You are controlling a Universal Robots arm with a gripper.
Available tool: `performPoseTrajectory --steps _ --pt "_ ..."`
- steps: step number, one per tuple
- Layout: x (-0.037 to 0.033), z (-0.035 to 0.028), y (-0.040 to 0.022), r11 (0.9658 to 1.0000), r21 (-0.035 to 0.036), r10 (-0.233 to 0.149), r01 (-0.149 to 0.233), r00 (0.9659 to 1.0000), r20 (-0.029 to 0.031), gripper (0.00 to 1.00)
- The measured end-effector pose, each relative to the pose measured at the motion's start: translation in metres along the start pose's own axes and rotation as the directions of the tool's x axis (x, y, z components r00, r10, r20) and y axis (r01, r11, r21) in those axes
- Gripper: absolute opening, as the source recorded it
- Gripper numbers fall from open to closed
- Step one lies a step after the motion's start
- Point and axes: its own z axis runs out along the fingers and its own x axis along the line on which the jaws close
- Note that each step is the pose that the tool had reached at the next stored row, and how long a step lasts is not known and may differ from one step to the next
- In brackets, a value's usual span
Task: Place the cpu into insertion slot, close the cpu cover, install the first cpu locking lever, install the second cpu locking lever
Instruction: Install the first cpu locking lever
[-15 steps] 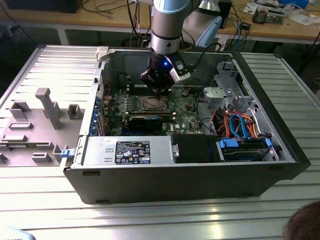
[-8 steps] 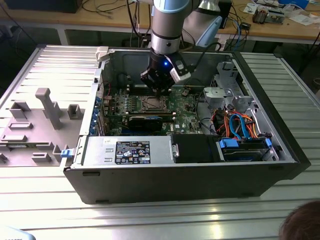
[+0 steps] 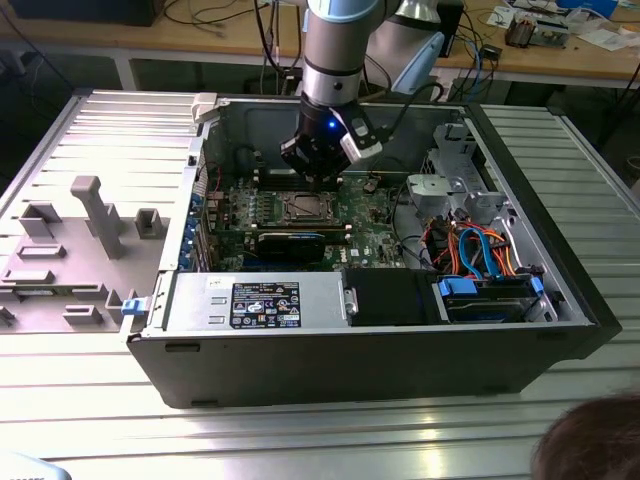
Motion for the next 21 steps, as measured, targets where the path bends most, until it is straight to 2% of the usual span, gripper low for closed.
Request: performPoseTrajectory --steps 15,21 --pt "0.0002 -0.0044 0.0001 1.0 0.0001 0.0 0.0 1.0 -0.0001 0.11" --pt "0.0003 -0.0079 0.0003 1.0 0.0 0.0 0.0 1.0 0.0 0.11"
